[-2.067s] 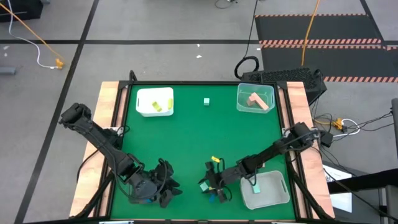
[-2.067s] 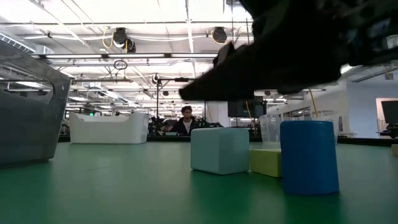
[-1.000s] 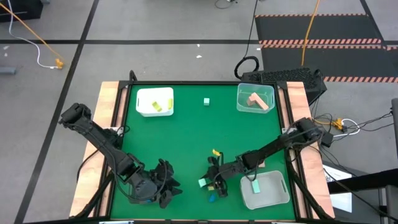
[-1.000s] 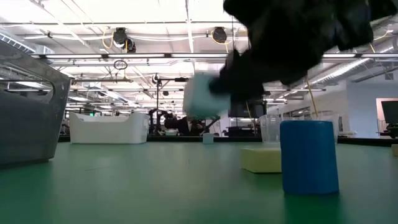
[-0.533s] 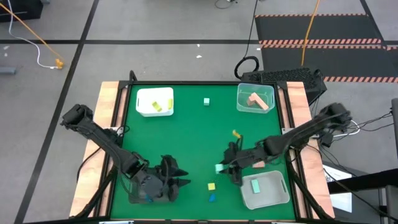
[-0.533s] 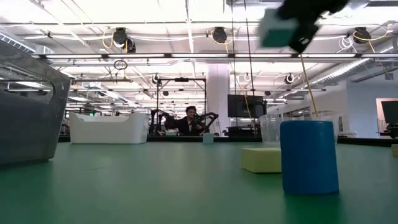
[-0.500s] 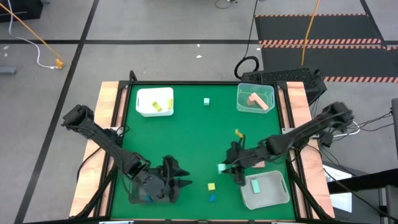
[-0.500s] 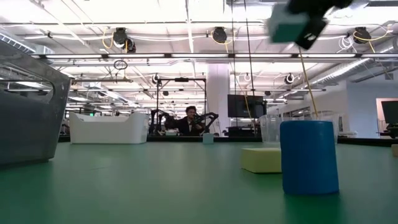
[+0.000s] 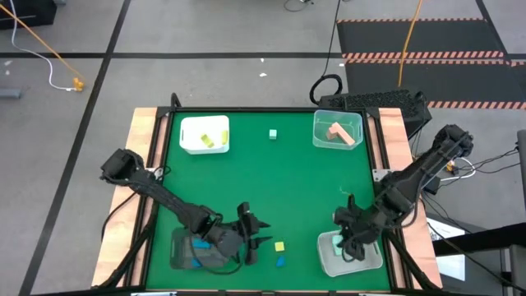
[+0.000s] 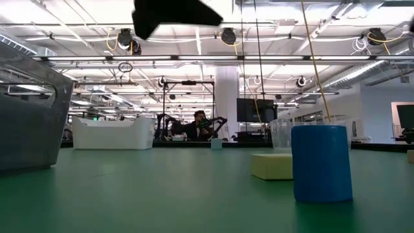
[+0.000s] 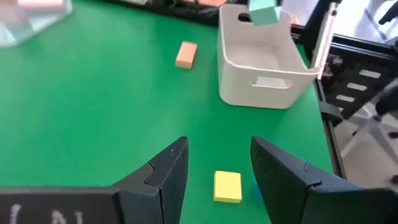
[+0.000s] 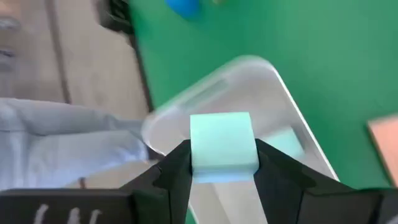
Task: Sort & place blocks by color
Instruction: Put the bottom light blue block into the gray bin, then put the green block into the white bin
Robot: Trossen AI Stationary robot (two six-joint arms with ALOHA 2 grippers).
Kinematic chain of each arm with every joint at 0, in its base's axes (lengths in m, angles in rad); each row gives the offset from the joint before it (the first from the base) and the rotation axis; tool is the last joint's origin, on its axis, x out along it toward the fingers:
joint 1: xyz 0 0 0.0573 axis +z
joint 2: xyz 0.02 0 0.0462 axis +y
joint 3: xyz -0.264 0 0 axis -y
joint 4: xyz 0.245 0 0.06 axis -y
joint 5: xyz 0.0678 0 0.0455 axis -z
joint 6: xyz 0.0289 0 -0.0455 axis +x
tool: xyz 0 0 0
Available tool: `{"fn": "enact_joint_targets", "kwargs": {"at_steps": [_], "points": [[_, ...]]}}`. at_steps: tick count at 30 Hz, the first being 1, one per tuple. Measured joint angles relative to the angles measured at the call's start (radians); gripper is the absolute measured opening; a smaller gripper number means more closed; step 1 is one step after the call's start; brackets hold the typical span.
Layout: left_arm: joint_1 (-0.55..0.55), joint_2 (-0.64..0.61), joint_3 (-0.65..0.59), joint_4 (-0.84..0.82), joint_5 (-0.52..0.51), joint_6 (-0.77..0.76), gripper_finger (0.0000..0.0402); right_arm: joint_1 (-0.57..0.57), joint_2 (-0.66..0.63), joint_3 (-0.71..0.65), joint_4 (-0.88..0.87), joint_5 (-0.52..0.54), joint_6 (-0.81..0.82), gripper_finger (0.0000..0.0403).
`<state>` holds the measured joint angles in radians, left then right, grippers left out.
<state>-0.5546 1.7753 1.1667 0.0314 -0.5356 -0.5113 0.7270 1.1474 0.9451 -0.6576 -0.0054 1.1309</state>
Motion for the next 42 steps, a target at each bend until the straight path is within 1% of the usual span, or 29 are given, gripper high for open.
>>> {"fn": "enact_joint_targets", "kwargs": {"at_steps": [4, 7, 12, 16, 19, 22, 31, 37, 39, 42], "points": [[0.025, 0.058, 0.0, 0.003, 0.092, -0.014, 0.0175, 0.049, 0.022, 0.0, -0.064, 0.0, 0.069, 0.0154], [0.034, 0.096, 0.0, 0.033, 0.145, 0.013, 0.0175, 0.064, 0.031, 0.0, -0.098, 0.0, 0.092, 0.0171], [0.051, 0.148, 0.0, 0.103, 0.248, 0.061, 0.0175, 0.068, 0.047, 0.0, -0.155, 0.0, 0.1, 0.0213], [0.057, 0.178, 0.0, 0.117, 0.312, 0.099, 0.0175, 0.067, 0.054, 0.0, -0.167, 0.0, 0.113, 0.0251], [0.057, 0.203, 0.0, 0.138, 0.32, 0.161, 0.0175, 0.067, 0.054, 0.0, -0.167, 0.0, 0.11, 0.0273], [0.057, 0.223, 0.0, 0.144, 0.318, 0.228, 0.0175, 0.067, 0.054, 0.0, -0.166, 0.0, 0.109, 0.0287], [0.058, 0.237, 0.0, 0.151, 0.307, 0.361, 0.0175, 0.067, 0.054, 0.0, -0.163, 0.001, 0.108, 0.0292], [0.062, 0.257, -0.001, 0.158, 0.307, 0.373, 0.0175, 0.067, 0.054, 0.0, -0.163, 0.003, 0.108, 0.0293], [0.068, 0.268, -0.001, 0.192, 0.306, 0.371, 0.0175, 0.067, 0.054, 0.0, -0.162, 0.003, 0.11, 0.0293], [0.069, 0.278, 0.0, 0.197, 0.302, 0.368, 0.0175, 0.065, 0.053, 0.0, -0.163, 0.006, 0.11, 0.0293]]}}
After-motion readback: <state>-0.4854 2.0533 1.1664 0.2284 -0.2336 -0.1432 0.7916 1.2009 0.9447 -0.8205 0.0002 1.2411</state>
